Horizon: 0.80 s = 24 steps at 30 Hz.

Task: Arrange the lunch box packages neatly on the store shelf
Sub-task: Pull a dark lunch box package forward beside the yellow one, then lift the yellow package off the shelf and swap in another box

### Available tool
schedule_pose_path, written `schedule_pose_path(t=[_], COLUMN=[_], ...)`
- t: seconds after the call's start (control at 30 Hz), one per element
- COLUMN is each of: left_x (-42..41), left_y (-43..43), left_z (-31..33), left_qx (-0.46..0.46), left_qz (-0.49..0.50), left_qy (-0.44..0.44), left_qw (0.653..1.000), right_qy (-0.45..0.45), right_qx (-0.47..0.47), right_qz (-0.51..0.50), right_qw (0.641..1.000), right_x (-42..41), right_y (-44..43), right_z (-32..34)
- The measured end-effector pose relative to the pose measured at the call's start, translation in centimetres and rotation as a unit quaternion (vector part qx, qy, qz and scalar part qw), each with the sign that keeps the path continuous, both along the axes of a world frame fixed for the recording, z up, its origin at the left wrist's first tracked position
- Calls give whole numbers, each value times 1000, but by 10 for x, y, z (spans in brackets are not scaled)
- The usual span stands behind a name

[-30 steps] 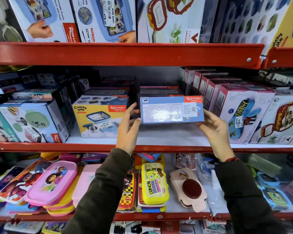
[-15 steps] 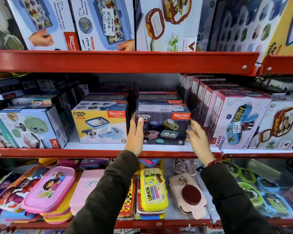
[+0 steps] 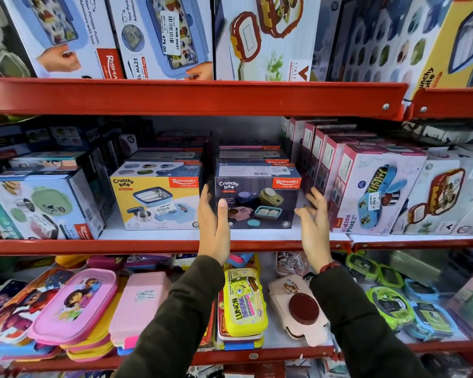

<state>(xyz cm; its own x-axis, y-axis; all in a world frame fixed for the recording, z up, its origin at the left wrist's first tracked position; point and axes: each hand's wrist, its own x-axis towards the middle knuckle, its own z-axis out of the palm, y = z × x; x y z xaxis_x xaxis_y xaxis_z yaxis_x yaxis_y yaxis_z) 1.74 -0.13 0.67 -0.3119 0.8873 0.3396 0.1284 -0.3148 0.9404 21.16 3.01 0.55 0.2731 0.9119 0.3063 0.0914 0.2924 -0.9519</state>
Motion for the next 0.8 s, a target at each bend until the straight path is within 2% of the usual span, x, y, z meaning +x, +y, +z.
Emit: schedule_pose_path(t=[0.07, 0.17, 0.33, 0.5, 0.57, 0.63, 0.73, 0.8], left_x=[0, -7, -47, -106, -128, -149, -175, -189], left_y=[-9, -20, -28, -32, -32, -29, -22, -19], left_z=[-4, -2, 5, 11, 12, 12, 10, 6], left_qx=[22, 46, 74, 72, 47, 4, -91, -140], left_qz=[16, 31, 72, 150, 164, 162, 159, 130], left_qy=[-12, -18, 0, 48, 54, 61, 76, 83], left_qw=[1000, 998, 995, 985, 984, 985, 980, 978], right_qy=[13, 17, 21, 21, 3, -53, -123, -139], right_qx=[40, 73, 79, -14, -70, -121, -158, -169], right_qz=[-53, -60, 32, 144, 176, 185, 180, 172], right_qw=[998, 995, 996, 989, 982, 974, 963, 961], right_x=[-6, -26, -84, -144, -162, -177, -192, -199], right_y=[-9, -24, -39, -39, -37, -38, -33, -29], right_z=[-3, -4, 2, 9, 10, 12, 12, 13])
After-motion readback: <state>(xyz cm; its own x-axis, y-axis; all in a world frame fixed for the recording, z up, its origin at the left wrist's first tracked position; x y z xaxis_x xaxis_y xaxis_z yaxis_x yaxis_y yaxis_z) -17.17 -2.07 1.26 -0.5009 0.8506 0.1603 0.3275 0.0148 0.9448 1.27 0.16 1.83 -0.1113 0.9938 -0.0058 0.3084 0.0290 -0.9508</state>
